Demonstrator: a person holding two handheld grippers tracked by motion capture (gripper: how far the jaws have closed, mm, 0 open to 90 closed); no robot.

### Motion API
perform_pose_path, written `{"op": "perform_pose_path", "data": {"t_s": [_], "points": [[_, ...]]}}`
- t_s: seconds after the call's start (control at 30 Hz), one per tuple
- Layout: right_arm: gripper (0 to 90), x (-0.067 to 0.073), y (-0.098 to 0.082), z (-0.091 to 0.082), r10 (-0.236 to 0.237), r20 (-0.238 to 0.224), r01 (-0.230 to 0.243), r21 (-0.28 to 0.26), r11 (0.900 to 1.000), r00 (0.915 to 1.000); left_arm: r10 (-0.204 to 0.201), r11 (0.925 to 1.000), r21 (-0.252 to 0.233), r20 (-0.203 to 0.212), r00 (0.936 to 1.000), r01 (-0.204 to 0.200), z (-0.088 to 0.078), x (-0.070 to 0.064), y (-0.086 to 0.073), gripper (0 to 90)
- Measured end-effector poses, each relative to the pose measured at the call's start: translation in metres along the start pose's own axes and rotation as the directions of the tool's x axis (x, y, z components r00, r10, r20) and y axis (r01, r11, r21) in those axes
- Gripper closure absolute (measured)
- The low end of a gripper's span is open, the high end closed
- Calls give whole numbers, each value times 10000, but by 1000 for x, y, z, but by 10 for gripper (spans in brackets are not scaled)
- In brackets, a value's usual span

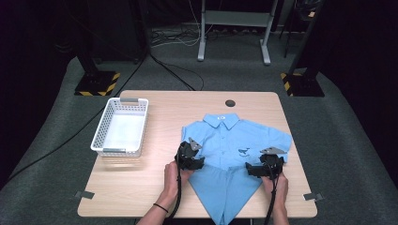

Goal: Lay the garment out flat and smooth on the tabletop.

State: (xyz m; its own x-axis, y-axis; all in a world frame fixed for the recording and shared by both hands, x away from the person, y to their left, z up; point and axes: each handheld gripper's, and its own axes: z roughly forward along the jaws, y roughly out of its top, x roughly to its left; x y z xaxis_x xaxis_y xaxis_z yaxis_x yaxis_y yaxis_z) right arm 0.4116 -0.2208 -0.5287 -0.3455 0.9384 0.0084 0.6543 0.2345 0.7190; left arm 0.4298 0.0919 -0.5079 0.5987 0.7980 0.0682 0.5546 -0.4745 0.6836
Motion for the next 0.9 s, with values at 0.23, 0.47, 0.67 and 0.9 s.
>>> {"op": "perform_pose_path", "data": {"t_s": [0.23, 0.47, 0.67, 0.9], "points": [[0, 0, 0, 0, -5, -5, 5, -3, 10000, 10000, -107, 9997, 241, -6, 9999, 107, 5, 4, -1, 419], [1, 0, 0, 0, -6, -7, 6, -2, 10000, 10000, 39, 9999, 100, 82, 10000, -40, 4, 10, -3, 691], [0, 0, 0, 0, -9, -8, 9, -3, 10000, 10000, 130, 9983, -560, -251, 9996, -144, -3, 14, -5, 846], [0, 0, 0, 0, -11, -10, 11, -3, 10000, 10000, -470, 9851, -1687, -815, 9956, 327, -20, 28, -12, 844]]}}
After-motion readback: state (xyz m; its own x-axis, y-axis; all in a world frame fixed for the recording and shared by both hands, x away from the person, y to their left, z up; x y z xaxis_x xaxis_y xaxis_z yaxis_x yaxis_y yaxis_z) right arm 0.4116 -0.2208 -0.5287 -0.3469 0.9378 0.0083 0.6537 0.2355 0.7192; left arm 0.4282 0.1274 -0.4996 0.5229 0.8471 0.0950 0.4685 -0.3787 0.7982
